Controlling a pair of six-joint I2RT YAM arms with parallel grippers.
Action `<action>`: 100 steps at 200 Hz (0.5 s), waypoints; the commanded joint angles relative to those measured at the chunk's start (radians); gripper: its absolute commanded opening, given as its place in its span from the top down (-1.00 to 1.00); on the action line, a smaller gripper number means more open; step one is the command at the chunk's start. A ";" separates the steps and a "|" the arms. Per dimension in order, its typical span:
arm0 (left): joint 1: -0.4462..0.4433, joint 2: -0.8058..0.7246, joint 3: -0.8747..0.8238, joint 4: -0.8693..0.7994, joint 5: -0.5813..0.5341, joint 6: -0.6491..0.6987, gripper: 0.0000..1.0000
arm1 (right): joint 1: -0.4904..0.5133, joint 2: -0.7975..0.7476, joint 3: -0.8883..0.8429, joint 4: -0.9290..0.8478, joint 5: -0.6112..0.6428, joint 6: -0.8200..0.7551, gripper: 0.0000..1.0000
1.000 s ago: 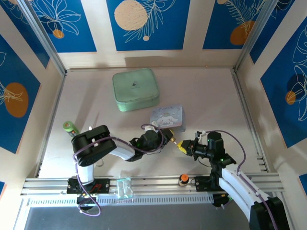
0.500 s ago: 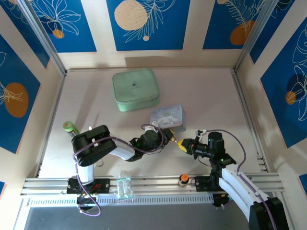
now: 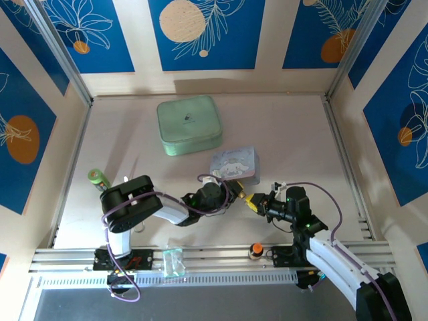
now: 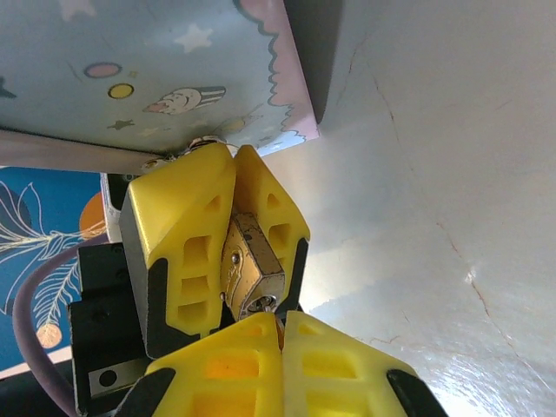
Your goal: Unlock a padlock with a key
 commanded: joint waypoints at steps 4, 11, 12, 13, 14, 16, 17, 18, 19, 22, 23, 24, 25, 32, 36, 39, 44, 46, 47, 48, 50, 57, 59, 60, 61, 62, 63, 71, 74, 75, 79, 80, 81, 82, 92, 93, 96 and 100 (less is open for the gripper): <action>-0.034 -0.023 0.016 0.079 0.032 -0.021 1.00 | -0.026 0.037 -0.026 0.108 -0.008 0.034 1.00; -0.038 -0.027 0.020 0.073 0.037 -0.016 1.00 | -0.032 0.053 -0.022 0.120 -0.018 0.033 1.00; -0.039 -0.028 0.020 0.072 0.039 -0.016 1.00 | -0.031 0.055 -0.022 0.121 -0.018 0.034 1.00; -0.040 -0.028 0.022 0.070 0.039 -0.015 1.00 | -0.030 0.056 -0.020 0.122 -0.018 0.032 1.00; -0.042 -0.029 0.023 0.067 0.040 -0.014 1.00 | -0.029 0.058 -0.018 0.123 -0.018 0.032 1.00; -0.044 -0.031 0.024 0.063 0.041 -0.014 1.00 | -0.026 0.061 -0.013 0.124 -0.017 0.031 1.00; -0.045 -0.031 0.025 0.061 0.041 -0.012 1.00 | -0.024 0.062 -0.011 0.124 -0.017 0.031 1.00; -0.045 -0.032 0.026 0.058 0.041 -0.012 1.00 | -0.023 0.063 -0.009 0.124 -0.016 0.031 1.00; -0.047 -0.033 0.027 0.057 0.041 -0.011 1.00 | -0.020 0.065 -0.007 0.124 -0.015 0.030 1.00; -0.052 -0.035 0.030 0.049 0.040 -0.010 1.00 | -0.014 0.068 -0.001 0.124 -0.009 0.029 1.00; -0.052 -0.035 0.032 0.047 0.040 -0.009 1.00 | -0.012 0.070 0.001 0.123 -0.008 0.028 1.00; -0.054 -0.035 0.033 0.045 0.040 -0.008 1.00 | -0.010 0.072 0.003 0.123 -0.005 0.029 1.00; -0.056 -0.035 0.035 0.043 0.040 -0.008 1.00 | -0.007 0.073 0.006 0.123 -0.003 0.029 1.00; -0.063 -0.035 0.045 0.033 0.043 -0.004 1.00 | 0.013 0.083 0.020 0.124 0.015 0.034 1.00; -0.067 -0.032 0.049 0.032 0.046 -0.004 1.00 | 0.022 0.090 0.021 0.130 0.022 0.039 1.00; -0.070 -0.029 0.052 0.037 0.047 -0.003 1.00 | 0.029 0.098 0.021 0.136 0.025 0.043 1.00; -0.071 -0.023 0.057 0.046 0.049 -0.002 1.00 | 0.037 0.108 0.021 0.148 0.029 0.052 1.00; -0.073 -0.021 0.058 0.048 0.050 -0.002 1.00 | 0.040 0.114 0.021 0.153 0.029 0.057 1.00; -0.073 -0.020 0.059 0.049 0.051 -0.003 1.00 | 0.041 0.117 0.036 0.155 0.028 0.060 1.00; -0.072 -0.018 0.060 0.050 0.051 -0.005 1.00 | 0.042 0.120 0.043 0.157 0.030 0.063 1.00; -0.073 -0.017 0.060 0.053 0.052 -0.006 1.00 | 0.044 0.125 0.049 0.162 0.031 0.071 1.00; -0.073 -0.009 0.062 0.066 0.055 -0.009 1.00 | 0.048 0.143 0.045 0.186 0.032 0.107 1.00; -0.073 -0.008 0.062 0.069 0.055 -0.010 1.00 | 0.048 0.149 0.043 0.193 0.033 0.118 1.00; -0.073 -0.007 0.063 0.071 0.055 -0.010 1.00 | 0.048 0.152 0.041 0.196 0.032 0.123 1.00; -0.073 -0.005 0.063 0.072 0.055 -0.011 1.00 | 0.048 0.155 0.040 0.200 0.032 0.128 1.00; -0.073 -0.005 0.063 0.073 0.056 -0.012 1.00 | 0.048 0.158 0.039 0.203 0.032 0.133 1.00; -0.073 -0.004 0.062 0.074 0.056 -0.012 1.00 | 0.048 0.160 0.038 0.206 0.031 0.138 1.00; -0.073 -0.001 0.062 0.080 0.056 -0.019 1.00 | 0.048 0.176 0.034 0.227 0.033 0.167 1.00; -0.073 0.000 0.062 0.083 0.058 -0.019 1.00 | 0.049 0.182 0.034 0.231 0.034 0.173 1.00; -0.073 -0.001 0.061 0.084 0.058 -0.018 1.00 | 0.049 0.183 0.034 0.232 0.034 0.174 1.00; -0.073 0.000 0.060 0.086 0.058 -0.019 1.00 | 0.051 0.186 0.035 0.226 0.032 0.165 1.00; -0.073 0.001 0.059 0.085 0.057 -0.018 1.00 | 0.051 0.187 0.038 0.223 0.031 0.161 1.00; -0.073 0.002 0.059 0.086 0.057 -0.018 1.00 | 0.051 0.188 0.040 0.217 0.029 0.157 1.00; -0.073 0.001 0.059 0.086 0.057 -0.017 1.00 | 0.052 0.188 0.044 0.209 0.029 0.151 1.00; -0.073 -0.003 0.052 0.071 0.049 -0.014 1.00 | 0.058 0.184 0.086 0.110 0.023 0.094 1.00; -0.073 -0.004 0.051 0.068 0.049 -0.014 1.00 | 0.058 0.183 0.089 0.100 0.023 0.089 1.00; -0.072 -0.005 0.050 0.058 0.048 -0.014 1.00 | 0.061 0.181 0.097 0.078 0.025 0.073 1.00; -0.071 -0.008 0.049 0.045 0.046 -0.010 1.00 | 0.062 0.180 0.105 0.060 0.024 0.052 0.99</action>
